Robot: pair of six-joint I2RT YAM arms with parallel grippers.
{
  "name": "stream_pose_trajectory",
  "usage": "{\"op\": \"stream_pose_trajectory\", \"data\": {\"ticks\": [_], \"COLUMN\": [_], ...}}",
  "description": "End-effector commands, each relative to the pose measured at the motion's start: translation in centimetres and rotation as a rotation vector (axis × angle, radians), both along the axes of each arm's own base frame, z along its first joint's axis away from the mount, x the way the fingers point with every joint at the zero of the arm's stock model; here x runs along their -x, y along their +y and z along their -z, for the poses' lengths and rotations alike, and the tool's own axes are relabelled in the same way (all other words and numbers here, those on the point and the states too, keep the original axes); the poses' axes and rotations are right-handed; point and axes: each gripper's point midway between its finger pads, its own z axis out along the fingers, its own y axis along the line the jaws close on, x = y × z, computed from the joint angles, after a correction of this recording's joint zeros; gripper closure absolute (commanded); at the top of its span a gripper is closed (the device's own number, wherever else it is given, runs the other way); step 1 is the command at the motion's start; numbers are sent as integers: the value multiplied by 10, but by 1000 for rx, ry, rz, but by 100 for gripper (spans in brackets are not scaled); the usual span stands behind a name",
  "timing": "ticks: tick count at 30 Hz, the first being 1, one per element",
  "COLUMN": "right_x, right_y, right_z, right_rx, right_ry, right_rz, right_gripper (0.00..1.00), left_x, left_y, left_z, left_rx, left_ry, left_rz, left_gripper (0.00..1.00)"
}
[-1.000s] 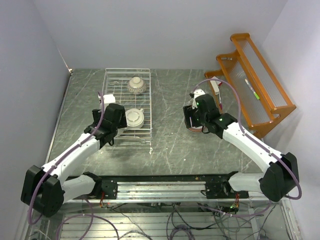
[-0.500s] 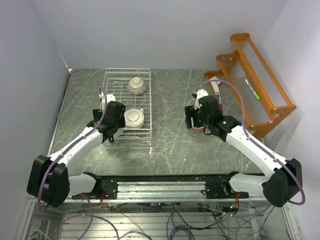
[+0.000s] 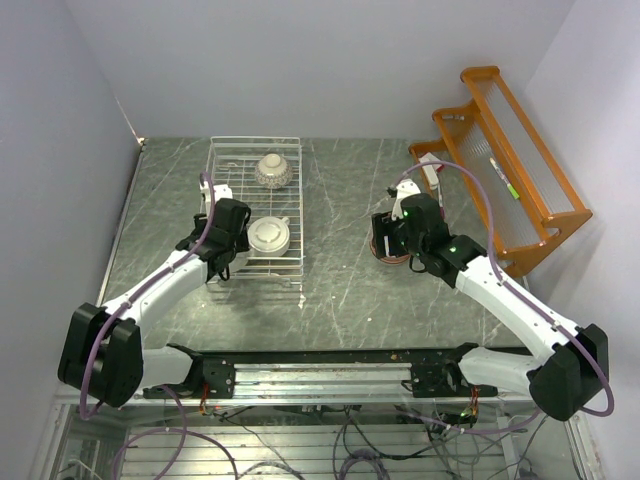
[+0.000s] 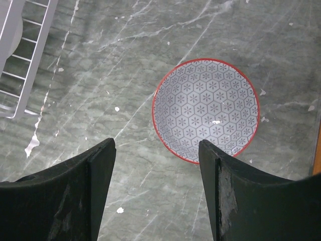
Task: Unload the bowls from the dish rack
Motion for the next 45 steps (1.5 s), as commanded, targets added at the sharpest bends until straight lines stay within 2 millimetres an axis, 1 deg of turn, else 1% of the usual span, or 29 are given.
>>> {"op": "stream_pose_trajectory", "data": {"ticks": [1,3,7,8,9,11,12,13,17,21,26,34,36,39,41,45], "right_x": [-2,-2,-3,-3,-3,-3,-3,-4,-4,-5,-5,-4,-3,-1,3,11], "right_y": [-3,-3,-2,-2,-2,-2,-1,-1,0,1,2,2,4,17,33,67], "right_z": [-8,-6,-6,-6,-6,-5,-5,-4,-1,-2,-2,-5,-6,-10,-15,-32], "right_rx": [-5,-2,-2,-1,-1,0,0,0,2,-2,-3,-18,-33,-93,-169,-350], "right_ry": [-33,-29,-27,-27,-29,-27,-25,-24,-20,-20,-18,-26,-29,-34,-35,-56], "right_rz": [14,14,11,10,11,9,9,9,5,1,-2,-1,-6,-45,-106,-236], "right_gripper": [33,33,34,33,33,34,34,34,34,34,34,34,34,34,34,33], "left_x": [1,2,1,0,-1,-2,-4,-5,-10,-16,-25,-34,-36,-37,-38,-33], "left_y": [-7,-7,-6,-6,-6,-6,-6,-6,-5,-9,-8,-12,-17,-29,-41,-51], "left_z": [6,5,5,5,5,2,-1,-4,-19,-40,-65,-92,-101,-114,-124,-139], "left_rx": [41,45,43,40,37,34,32,30,20,43,33,42,65,130,190,264], "left_ry": [18,15,12,12,12,10,6,0,-30,-87,-133,-175,-195,-236,-272,-340], "left_rz": [23,21,18,16,15,16,18,21,18,28,19,28,47,96,141,186], "left_gripper": [32,38,54,56,62,83,91,93,93,93,93,93,93,93,93,93]}}
